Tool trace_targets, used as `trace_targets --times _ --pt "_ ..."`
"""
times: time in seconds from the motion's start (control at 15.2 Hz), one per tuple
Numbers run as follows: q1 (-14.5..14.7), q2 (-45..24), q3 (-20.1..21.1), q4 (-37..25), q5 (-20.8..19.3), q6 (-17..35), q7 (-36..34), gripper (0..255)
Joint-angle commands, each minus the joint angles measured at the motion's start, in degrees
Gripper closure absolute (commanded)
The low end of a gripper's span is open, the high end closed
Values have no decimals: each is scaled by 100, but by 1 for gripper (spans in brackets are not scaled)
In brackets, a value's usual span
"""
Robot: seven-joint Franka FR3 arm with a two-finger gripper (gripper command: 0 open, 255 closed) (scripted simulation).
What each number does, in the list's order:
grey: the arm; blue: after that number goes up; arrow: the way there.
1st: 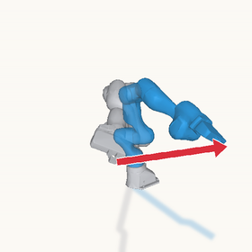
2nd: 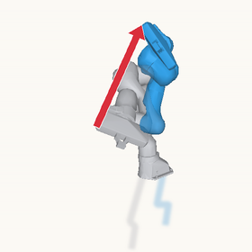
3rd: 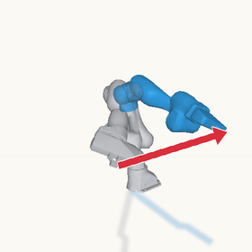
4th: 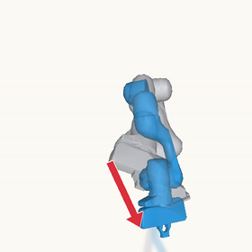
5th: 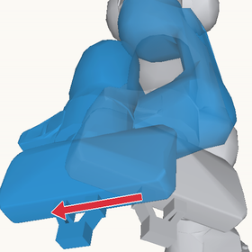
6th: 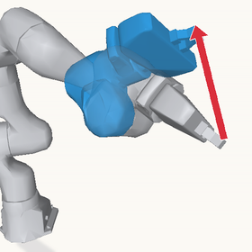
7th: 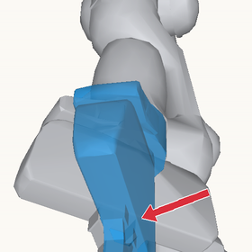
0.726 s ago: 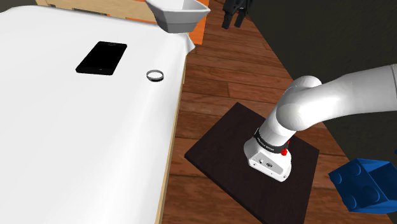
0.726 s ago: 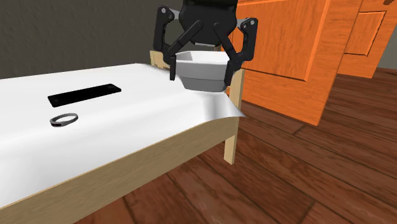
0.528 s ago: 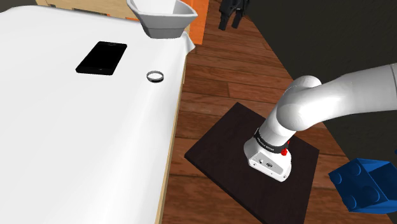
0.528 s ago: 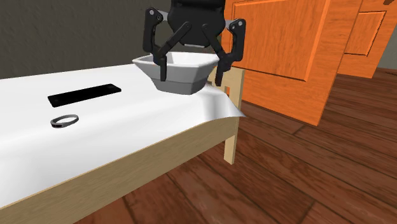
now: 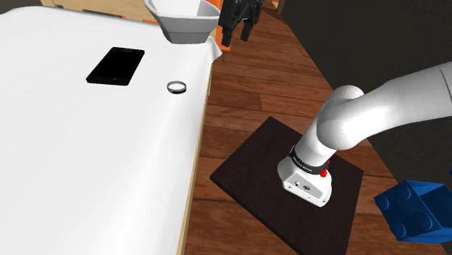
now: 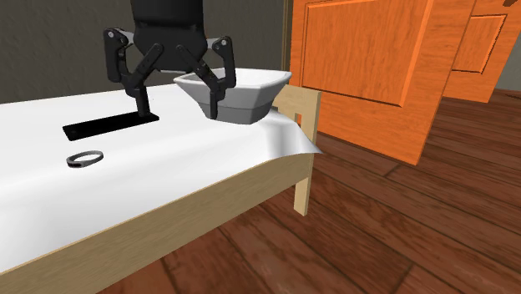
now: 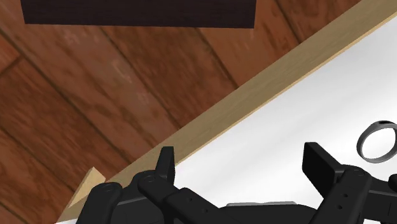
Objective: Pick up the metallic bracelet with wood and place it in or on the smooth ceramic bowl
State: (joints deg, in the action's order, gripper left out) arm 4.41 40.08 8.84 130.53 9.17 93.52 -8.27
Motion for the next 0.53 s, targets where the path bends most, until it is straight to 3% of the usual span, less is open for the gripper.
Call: trace_targets --times 0.0,0.46 --pt "74 -210 276 -103 82 111 -245 0" --pt "250 -1086 1220 -640 187 436 -1099 0"
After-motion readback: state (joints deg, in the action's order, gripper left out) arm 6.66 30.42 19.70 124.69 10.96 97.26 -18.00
